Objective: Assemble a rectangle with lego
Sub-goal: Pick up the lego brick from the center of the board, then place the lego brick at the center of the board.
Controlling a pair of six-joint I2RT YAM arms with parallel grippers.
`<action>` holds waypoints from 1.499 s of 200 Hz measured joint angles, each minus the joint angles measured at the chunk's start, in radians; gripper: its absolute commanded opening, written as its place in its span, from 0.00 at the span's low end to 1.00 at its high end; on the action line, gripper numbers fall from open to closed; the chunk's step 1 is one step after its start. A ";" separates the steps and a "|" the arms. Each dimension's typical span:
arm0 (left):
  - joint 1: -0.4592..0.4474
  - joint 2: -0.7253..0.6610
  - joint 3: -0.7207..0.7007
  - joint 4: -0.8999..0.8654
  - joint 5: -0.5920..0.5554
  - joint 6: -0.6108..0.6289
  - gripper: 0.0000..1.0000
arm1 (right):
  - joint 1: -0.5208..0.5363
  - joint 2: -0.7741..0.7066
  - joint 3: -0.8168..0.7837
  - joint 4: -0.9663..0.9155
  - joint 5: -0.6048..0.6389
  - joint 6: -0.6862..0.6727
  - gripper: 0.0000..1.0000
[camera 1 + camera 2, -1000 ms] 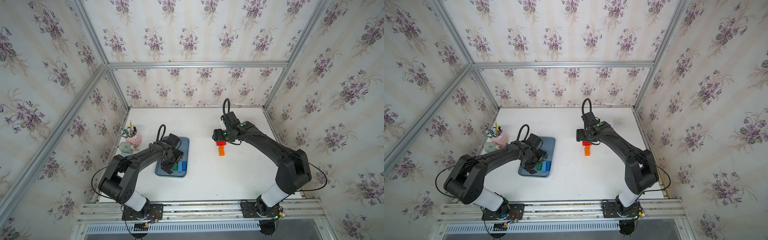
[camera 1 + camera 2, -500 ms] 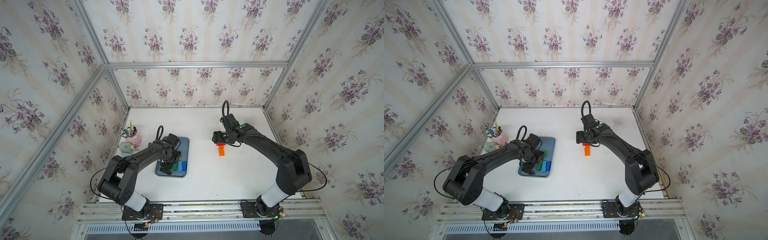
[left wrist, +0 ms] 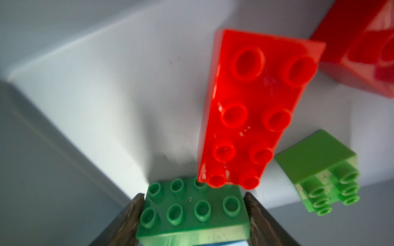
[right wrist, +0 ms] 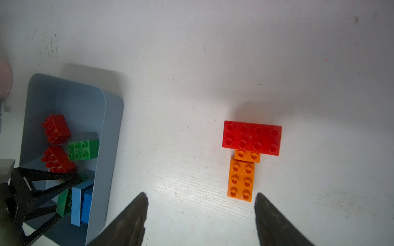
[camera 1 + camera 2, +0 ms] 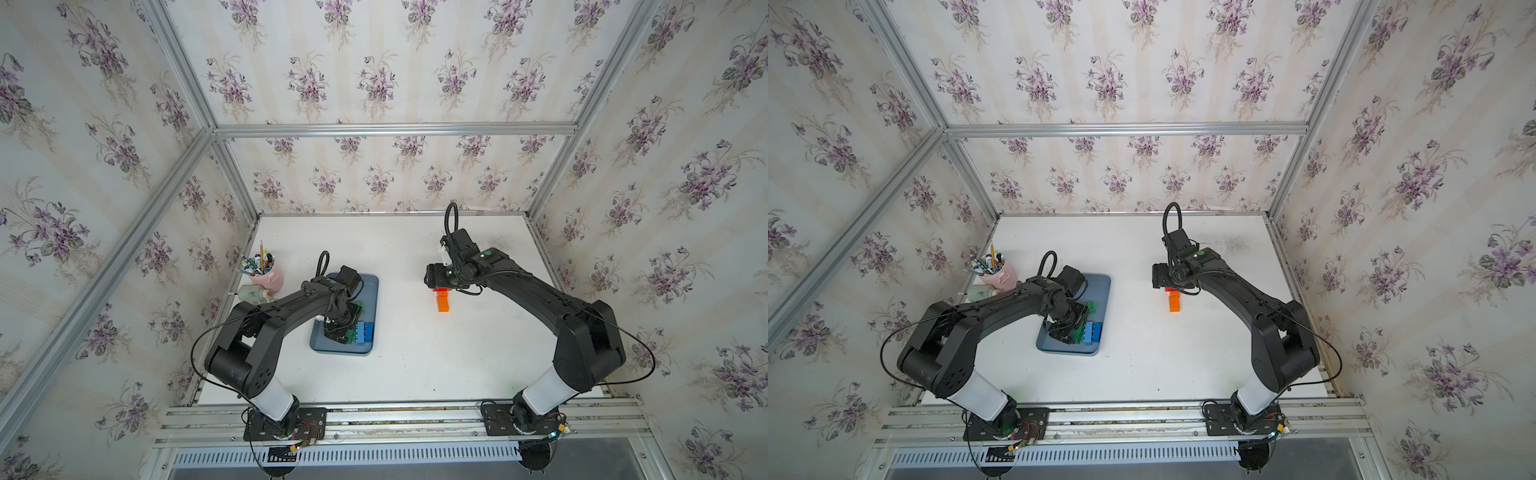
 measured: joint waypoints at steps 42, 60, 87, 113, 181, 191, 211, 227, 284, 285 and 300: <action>-0.005 -0.027 0.011 -0.023 -0.017 0.048 0.66 | -0.001 0.000 0.003 0.000 0.002 0.002 0.79; -0.015 -0.050 0.029 -0.043 -0.045 0.094 0.66 | -0.001 -0.002 0.007 0.000 0.014 0.014 0.79; -0.045 -0.075 0.096 -0.096 -0.117 0.216 0.64 | -0.018 -0.031 0.007 0.000 0.051 0.039 0.80; -0.152 -0.069 0.213 -0.161 -0.260 0.367 0.63 | -0.057 -0.078 -0.013 0.011 0.095 0.076 0.80; -0.521 0.126 0.358 -0.128 -0.769 0.714 0.64 | -0.262 -0.268 -0.172 0.054 0.133 0.169 0.81; -0.536 0.134 0.332 -0.079 -0.805 0.741 0.64 | -0.272 -0.290 -0.185 0.059 0.131 0.180 0.81; -0.562 0.142 0.272 0.055 -0.840 0.789 0.64 | -0.293 -0.321 -0.203 0.060 0.130 0.185 0.81; -0.574 0.163 0.233 0.179 -0.841 0.819 0.64 | -0.306 -0.336 -0.208 0.060 0.135 0.190 0.81; -0.599 0.301 0.208 0.527 -0.737 0.919 0.66 | -0.315 -0.344 -0.200 0.059 0.140 0.203 0.81; -0.600 0.303 0.208 0.529 -0.737 0.920 0.66 | -0.315 -0.344 -0.200 0.059 0.140 0.203 0.81; -0.601 0.325 0.202 0.583 -0.721 0.942 0.66 | -0.315 -0.341 -0.196 0.059 0.140 0.204 0.81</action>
